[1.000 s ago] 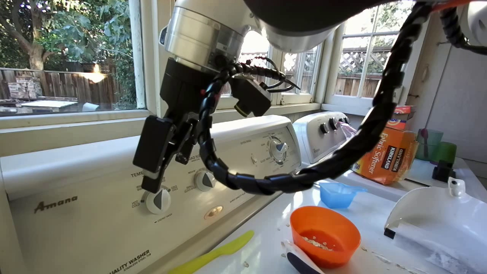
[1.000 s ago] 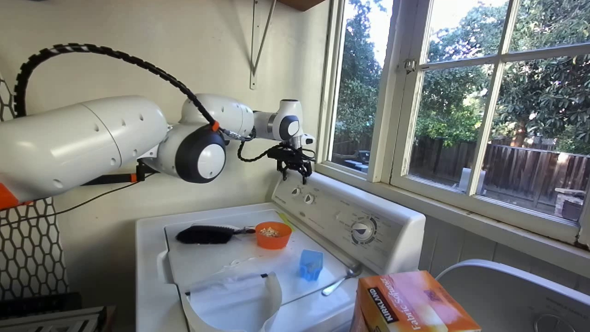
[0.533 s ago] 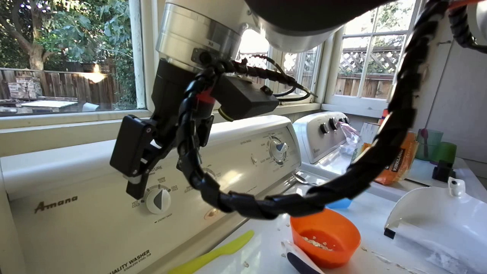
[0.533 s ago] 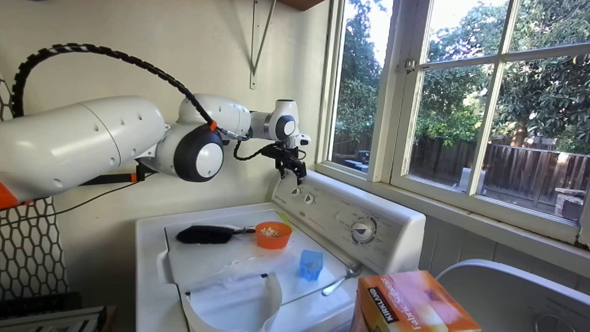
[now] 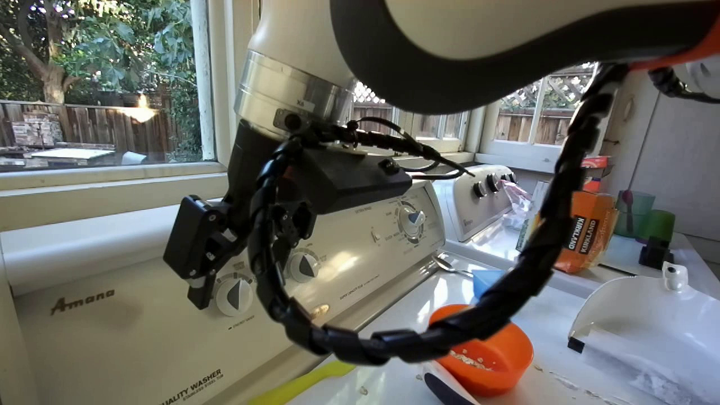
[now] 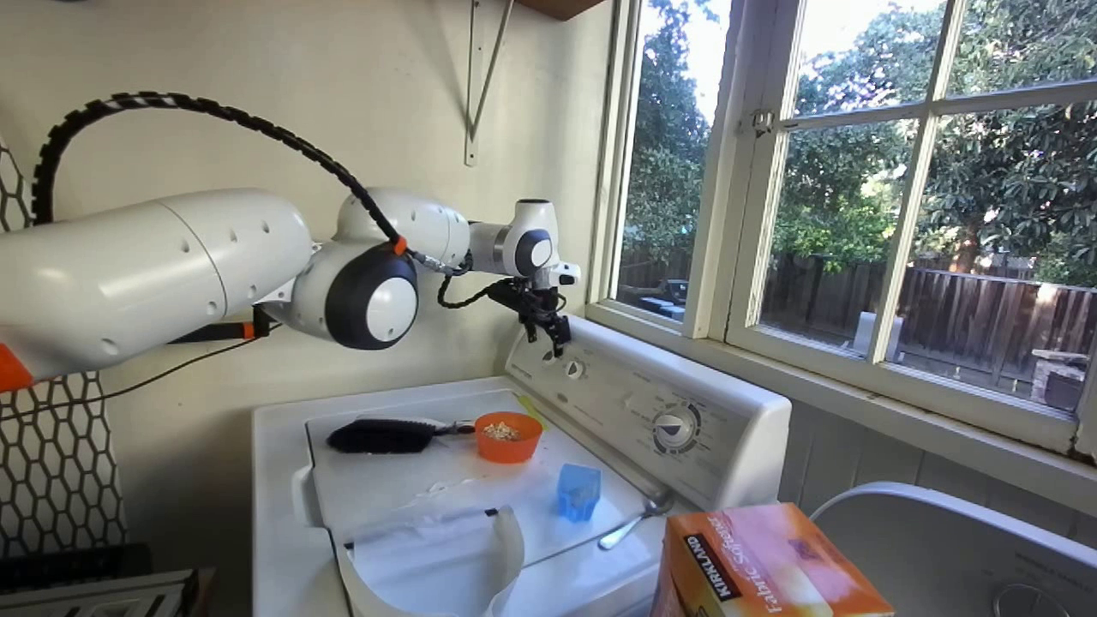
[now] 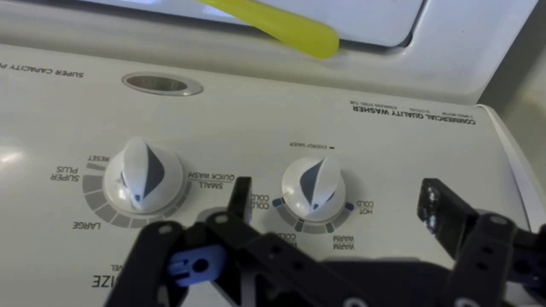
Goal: Rotate the button of the device anticlockwise
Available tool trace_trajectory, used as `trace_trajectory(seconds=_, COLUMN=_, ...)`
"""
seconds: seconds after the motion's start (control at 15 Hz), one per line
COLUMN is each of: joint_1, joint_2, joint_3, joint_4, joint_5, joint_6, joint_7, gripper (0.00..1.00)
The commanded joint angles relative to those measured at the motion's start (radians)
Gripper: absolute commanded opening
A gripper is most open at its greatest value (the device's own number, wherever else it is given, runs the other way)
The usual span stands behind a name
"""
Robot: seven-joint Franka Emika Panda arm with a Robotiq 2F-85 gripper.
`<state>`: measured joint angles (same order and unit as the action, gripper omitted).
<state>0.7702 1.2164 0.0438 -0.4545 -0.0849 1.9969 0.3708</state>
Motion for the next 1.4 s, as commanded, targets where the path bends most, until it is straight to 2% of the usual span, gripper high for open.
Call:
trace_trajectory(seconds=0.0, joint_1=-0.003, joint_2=0.038, joint_3=-0.006, joint_4=0.025, joint_5=0.021, joint_6=0.063, joint_7=0.045, gripper=1.00)
trace_trajectory(seconds=0.27, joint_1=-0.005, joint_2=0.048, joint_3=0.000, joint_4=0.019, joint_5=0.028, joint_6=0.093, joint_7=0.055, gripper=1.00)
trace_trajectory(seconds=0.93, joint_1=0.008, joint_2=0.045, joint_3=-0.006, joint_4=0.011, joint_5=0.027, joint_6=0.065, joint_7=0.048, gripper=1.00)
trace_trajectory(seconds=1.0, joint_1=0.008, joint_2=0.046, joint_3=-0.007, joint_4=0.012, joint_5=0.027, joint_6=0.068, joint_7=0.048, gripper=0.75)
trace_trajectory(seconds=1.07, joint_1=0.009, joint_2=0.045, joint_3=-0.010, joint_4=0.011, joint_5=0.025, joint_6=0.068, joint_7=0.049, gripper=0.74)
trace_trajectory(seconds=1.13, joint_1=0.009, joint_2=0.044, joint_3=-0.013, joint_4=0.011, joint_5=0.022, joint_6=0.066, joint_7=0.051, gripper=0.68)
trace_trajectory(seconds=1.33, joint_1=0.008, joint_2=0.039, joint_3=-0.026, joint_4=0.009, joint_5=0.017, joint_6=0.052, joint_7=0.054, gripper=0.44)
